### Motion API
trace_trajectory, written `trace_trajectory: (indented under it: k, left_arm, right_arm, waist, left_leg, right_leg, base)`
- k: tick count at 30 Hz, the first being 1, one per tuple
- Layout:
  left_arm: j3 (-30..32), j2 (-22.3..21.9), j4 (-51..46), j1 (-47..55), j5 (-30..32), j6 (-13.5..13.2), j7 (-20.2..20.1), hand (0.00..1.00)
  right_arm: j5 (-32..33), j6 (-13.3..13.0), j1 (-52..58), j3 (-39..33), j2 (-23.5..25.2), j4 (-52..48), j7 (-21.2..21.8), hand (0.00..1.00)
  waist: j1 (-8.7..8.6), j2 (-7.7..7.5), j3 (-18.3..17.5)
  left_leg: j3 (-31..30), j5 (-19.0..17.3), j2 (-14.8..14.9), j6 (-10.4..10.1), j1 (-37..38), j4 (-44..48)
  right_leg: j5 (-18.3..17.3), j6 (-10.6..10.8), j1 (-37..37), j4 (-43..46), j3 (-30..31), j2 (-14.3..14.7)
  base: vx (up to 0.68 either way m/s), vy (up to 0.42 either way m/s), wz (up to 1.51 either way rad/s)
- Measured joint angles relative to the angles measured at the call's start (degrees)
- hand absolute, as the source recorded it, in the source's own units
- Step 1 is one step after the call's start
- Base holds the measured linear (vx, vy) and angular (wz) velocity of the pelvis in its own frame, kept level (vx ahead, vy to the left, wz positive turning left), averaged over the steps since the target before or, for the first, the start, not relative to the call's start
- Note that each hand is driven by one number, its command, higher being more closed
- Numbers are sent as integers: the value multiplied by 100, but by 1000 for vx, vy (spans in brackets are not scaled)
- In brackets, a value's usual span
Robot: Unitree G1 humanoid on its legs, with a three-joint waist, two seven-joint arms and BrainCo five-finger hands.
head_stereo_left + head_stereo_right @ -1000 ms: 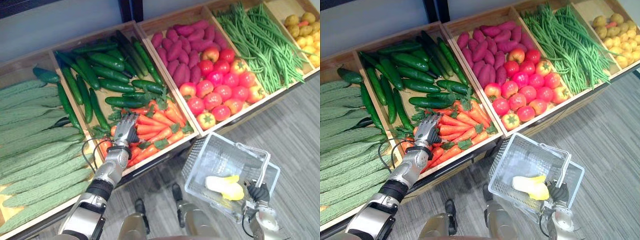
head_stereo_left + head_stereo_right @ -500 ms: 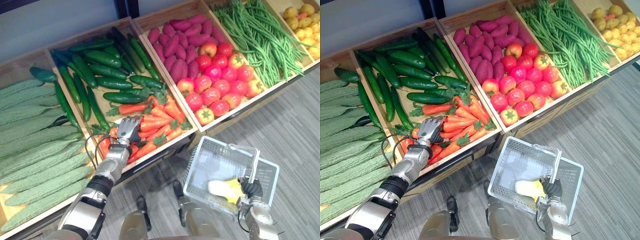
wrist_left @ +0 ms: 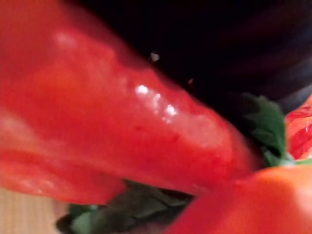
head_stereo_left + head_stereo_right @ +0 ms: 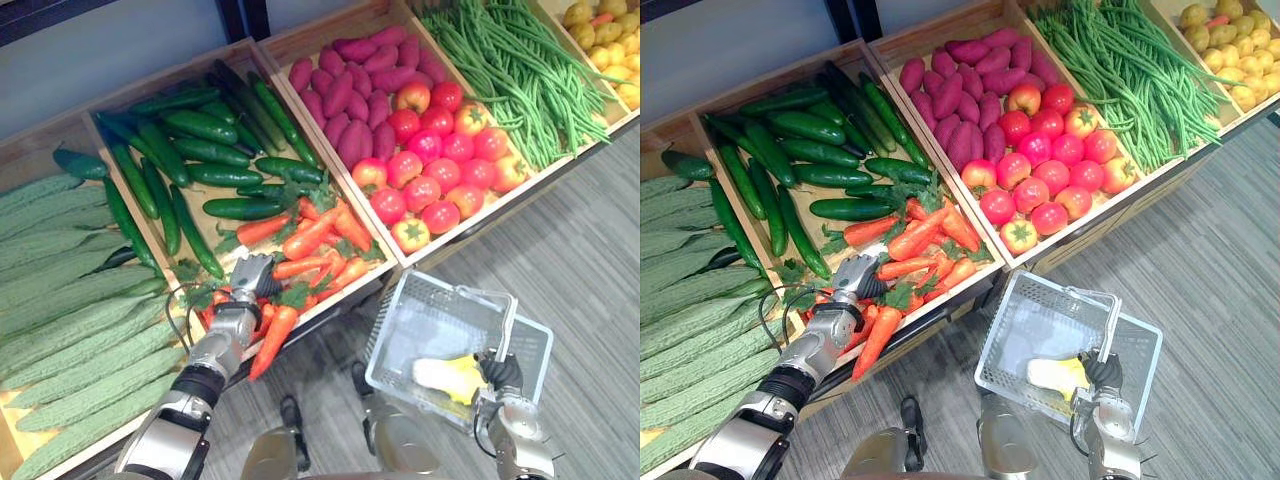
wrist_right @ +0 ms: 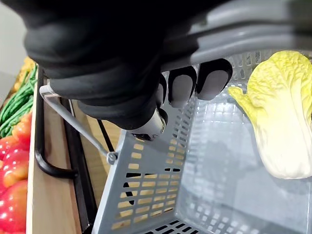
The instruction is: Pick vegetable in the basket
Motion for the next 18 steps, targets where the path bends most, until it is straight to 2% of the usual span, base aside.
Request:
trace_trajectory:
  k: [3,9,18]
  left_arm:
    - [345,0,-507,181,-236,173,66,100]
    - [957,-24,-1900,518,-530,332,495,100]
    - [1239,-538,-3232,834,-986,349,797,100]
  right_arm:
    - [-2,0,108,-32,31,-46,-2,100]
    - [-3,51,220,-109,210,-176,-4,100]
    - [-7,149,365,-105,363,-493,23,100]
  waist:
    - [31,2,-2]
    - [78,9,-8]
    - [208,5,-32]
  left_leg:
    - [-12,0,-18,0,4,-18]
    - [-10,0,-22,3,15,-11]
    - [44,-49,4,57,93,36]
  right_leg:
    - [0,0,0,3,4,-15]
    - [1,0,10,12,16,-40]
    - [1,2,95,11,73,-31]
  base:
    - [0,0,0]
    - [0,0,0]
    - [-10,10,-3]
